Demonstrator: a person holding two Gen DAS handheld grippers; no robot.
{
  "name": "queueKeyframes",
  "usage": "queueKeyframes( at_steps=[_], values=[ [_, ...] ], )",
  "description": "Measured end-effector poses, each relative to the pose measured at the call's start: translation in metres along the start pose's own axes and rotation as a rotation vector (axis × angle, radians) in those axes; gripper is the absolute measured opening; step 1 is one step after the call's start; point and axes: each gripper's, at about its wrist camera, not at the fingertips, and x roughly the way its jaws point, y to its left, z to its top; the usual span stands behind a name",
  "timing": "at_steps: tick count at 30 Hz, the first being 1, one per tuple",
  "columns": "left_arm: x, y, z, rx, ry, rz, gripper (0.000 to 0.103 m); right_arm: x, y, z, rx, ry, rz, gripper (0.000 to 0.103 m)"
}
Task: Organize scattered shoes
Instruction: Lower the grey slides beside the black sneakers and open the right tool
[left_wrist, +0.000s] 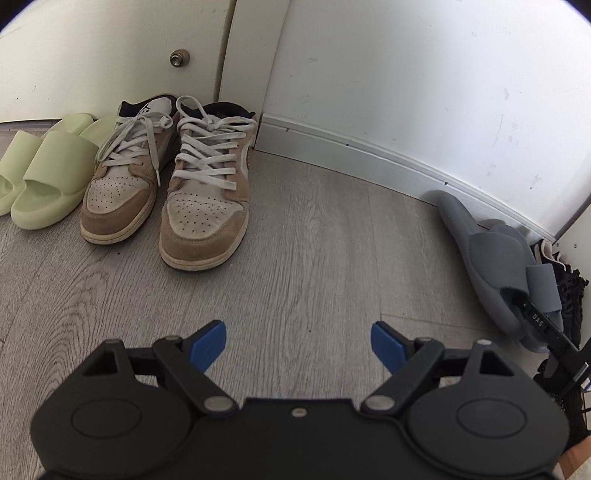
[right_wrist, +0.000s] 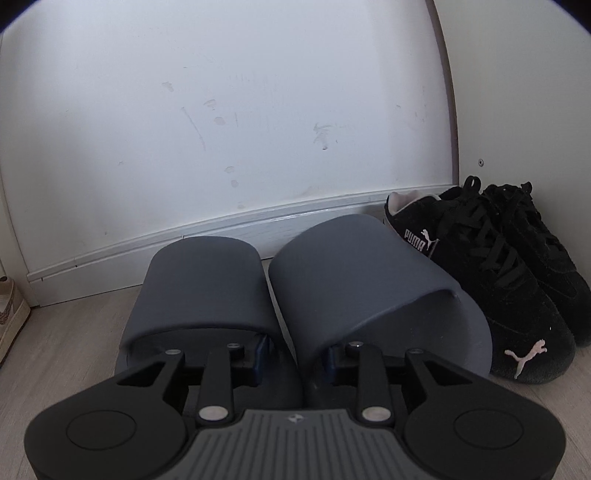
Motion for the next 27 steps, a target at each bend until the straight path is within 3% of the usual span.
queueKeyframes(
  at_steps=[9, 20, 23, 27],
  values=[
    [-0.002, -0.012, -0.004, 0.048, 0.0, -0.012, 0.086, -0.013, -0.003, 0.005, 0.128, 0.068, 0.161, 0.043],
    [-0.003, -0.007, -0.004, 0.029, 0.001, -0.02, 0.086, -0.014, 0.009, 0.009, 0.05, 0.101, 0.086, 0.054],
    [-0.004, -0.005, -0.003, 0.018, 0.002, -0.025, 0.086, -0.019, 0.015, 0.009, 0.023, 0.115, 0.063, 0.062],
    [-0.005, -0.004, -0.003, 0.018, -0.002, -0.033, 0.086, -0.02, 0.02, 0.011, -0.035, 0.139, 0.078, 0.081]
  ],
)
